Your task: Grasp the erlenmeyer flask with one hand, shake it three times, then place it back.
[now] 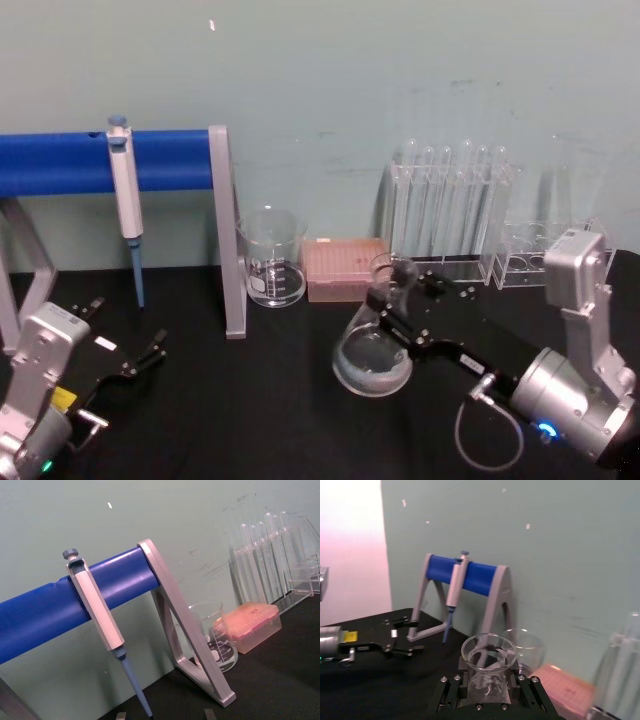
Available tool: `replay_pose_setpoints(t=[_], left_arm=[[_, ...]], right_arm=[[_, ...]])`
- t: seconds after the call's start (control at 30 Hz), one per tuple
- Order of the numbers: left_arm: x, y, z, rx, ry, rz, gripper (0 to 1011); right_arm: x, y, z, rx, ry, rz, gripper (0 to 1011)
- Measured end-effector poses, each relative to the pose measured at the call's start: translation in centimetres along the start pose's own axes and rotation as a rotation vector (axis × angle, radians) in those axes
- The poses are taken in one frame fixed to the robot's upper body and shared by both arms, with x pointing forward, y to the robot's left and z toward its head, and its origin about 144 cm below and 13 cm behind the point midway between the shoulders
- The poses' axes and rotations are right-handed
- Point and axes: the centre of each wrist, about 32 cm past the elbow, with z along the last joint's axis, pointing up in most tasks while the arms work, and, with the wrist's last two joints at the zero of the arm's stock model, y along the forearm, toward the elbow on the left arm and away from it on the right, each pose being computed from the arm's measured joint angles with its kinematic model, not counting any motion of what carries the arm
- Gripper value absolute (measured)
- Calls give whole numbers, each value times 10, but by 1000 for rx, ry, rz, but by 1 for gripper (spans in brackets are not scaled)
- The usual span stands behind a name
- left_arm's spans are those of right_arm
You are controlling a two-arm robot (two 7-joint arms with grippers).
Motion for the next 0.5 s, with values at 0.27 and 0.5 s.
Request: replay_pose_setpoints(t=[0.27,0.5], left_arm=[[0,0,0,0,0,0,1001],[0,0,0,0,0,0,1001]], right_arm=[[-8,13,-5,-17,13,68,449],[-11,21,-12,-40,20,100,449]])
